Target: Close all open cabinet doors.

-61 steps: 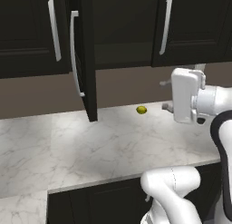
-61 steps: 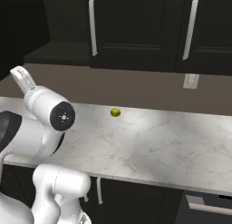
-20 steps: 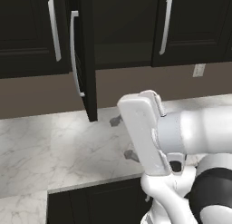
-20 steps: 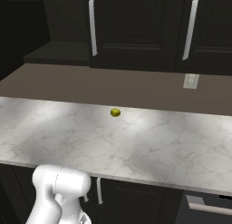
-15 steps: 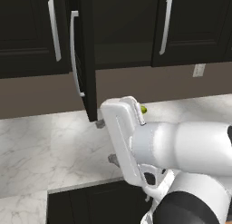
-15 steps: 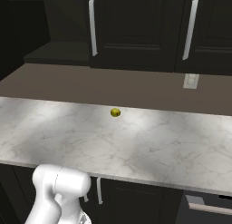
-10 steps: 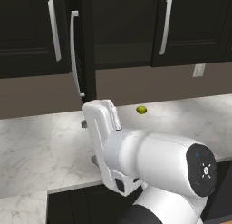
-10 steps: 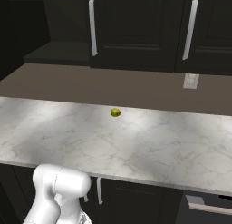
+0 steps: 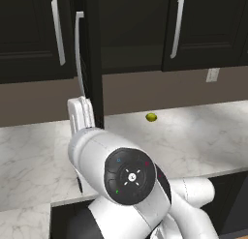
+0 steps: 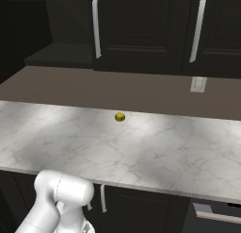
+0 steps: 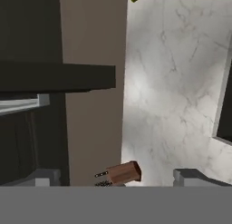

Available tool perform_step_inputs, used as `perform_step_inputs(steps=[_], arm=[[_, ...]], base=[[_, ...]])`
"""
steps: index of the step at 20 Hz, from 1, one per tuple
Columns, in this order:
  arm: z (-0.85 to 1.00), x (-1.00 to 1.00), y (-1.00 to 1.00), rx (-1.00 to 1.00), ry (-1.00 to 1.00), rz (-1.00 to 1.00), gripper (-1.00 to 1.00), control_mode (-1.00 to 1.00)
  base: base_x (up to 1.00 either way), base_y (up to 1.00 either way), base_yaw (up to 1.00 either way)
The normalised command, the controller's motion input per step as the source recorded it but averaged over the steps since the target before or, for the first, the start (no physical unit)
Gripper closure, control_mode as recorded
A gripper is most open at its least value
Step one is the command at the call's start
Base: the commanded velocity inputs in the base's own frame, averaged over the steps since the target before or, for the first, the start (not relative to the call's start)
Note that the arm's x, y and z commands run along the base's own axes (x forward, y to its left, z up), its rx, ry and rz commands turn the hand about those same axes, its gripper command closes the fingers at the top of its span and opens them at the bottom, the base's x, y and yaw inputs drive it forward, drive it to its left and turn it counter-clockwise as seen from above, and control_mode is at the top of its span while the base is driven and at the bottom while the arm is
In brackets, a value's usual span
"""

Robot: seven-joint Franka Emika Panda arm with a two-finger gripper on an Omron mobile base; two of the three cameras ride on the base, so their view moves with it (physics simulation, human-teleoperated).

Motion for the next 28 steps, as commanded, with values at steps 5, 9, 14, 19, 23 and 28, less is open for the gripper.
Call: perform_step_inputs(steps=[5, 9, 14, 19, 23, 28], arm=[[0.0, 0.53, 0.12, 0.01, 0.0, 0.0, -1.0, -1.0], [-0.09, 0.59, 0.22, 0.0, 0.0, -0.07, -1.0, -1.0], [-0.03, 0.51, 0.18, 0.0, 0.0, -0.11, -1.0, -1.0], [0.0, 0.24, 0.12, 0.0, -0.04, -0.2, -1.0, -1.0], [0.0, 0.22, 0.0, 0.0, -0.06, -0.26, -1.0, -1.0], [0.0, 0.14, 0.02, -0.01, -0.05, -0.31, -1.0, -1.0]], base=[[0.0, 0.0, 0.0], [0.0, 0.0, 0.0], [0.0, 0.0, 0.0], [0.0, 0.0, 0.0], [0.0, 0.0, 0.0], [0.0, 0.0, 0.0]])
